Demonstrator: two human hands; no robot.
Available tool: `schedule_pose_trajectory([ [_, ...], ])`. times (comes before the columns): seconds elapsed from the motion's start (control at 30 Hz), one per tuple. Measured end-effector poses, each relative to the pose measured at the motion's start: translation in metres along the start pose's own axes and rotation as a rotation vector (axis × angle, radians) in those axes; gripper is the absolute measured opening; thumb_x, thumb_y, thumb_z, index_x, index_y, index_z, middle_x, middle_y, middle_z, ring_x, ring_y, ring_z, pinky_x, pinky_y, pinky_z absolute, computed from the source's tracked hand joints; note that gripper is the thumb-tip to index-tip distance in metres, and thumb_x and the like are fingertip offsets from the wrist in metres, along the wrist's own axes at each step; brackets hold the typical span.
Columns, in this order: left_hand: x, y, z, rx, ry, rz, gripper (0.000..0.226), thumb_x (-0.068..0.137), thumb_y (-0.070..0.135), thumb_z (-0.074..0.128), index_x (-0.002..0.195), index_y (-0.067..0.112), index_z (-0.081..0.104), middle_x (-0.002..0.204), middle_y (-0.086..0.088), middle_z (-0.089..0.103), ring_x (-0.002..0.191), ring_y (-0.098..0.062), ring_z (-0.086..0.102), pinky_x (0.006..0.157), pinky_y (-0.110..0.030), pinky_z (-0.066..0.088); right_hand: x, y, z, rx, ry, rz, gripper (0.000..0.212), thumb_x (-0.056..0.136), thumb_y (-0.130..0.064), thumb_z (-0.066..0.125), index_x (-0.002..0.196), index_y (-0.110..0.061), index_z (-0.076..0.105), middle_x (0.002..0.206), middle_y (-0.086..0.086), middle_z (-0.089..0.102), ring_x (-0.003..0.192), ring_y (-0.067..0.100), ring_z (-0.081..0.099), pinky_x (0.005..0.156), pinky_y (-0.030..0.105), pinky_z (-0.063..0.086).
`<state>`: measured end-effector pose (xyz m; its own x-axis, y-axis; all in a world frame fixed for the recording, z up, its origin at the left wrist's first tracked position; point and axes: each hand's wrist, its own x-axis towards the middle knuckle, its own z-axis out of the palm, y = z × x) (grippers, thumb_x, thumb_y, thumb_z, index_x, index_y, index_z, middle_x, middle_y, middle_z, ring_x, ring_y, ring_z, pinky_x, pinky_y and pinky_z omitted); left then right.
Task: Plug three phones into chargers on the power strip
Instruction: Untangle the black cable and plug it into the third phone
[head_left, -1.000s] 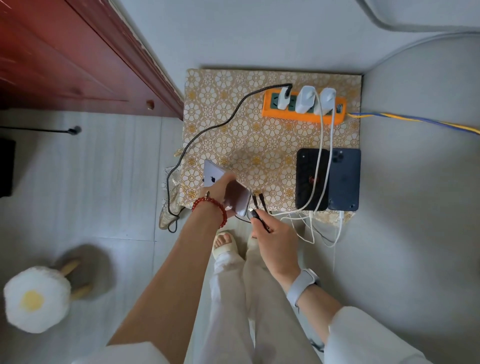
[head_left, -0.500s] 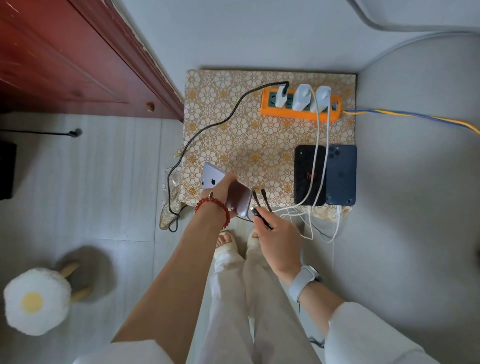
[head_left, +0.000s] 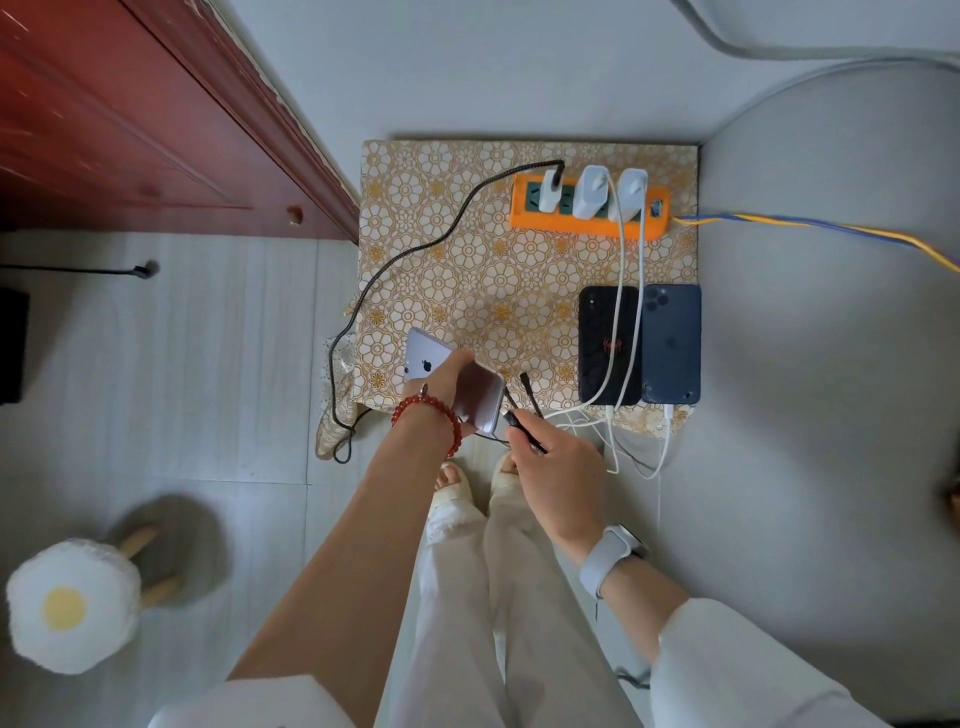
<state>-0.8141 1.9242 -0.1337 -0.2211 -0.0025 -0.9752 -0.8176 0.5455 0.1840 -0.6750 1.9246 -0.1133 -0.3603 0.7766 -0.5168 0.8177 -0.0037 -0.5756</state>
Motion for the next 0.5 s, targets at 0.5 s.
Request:
schedule_pose_trajectory([
  [0.5, -0.001, -0.02, -0.008, 0.195, 0.07, 0.102, 0.065, 0.067, 0.024, 0.075, 0.12, 0.001, 0.043, 0.097, -0.011, 0.051, 0.086, -0.027, 0.051, 0.089, -0.05, 0.05, -0.015, 0.011, 0.013, -0.194, -0.099, -0.02, 0.026, 0.09, -0.031, 0.044, 0.102, -0.023, 0.065, 0.089, 0.006, 0.073, 0.087, 0.028, 0.063, 0.065, 0.028, 0.036],
])
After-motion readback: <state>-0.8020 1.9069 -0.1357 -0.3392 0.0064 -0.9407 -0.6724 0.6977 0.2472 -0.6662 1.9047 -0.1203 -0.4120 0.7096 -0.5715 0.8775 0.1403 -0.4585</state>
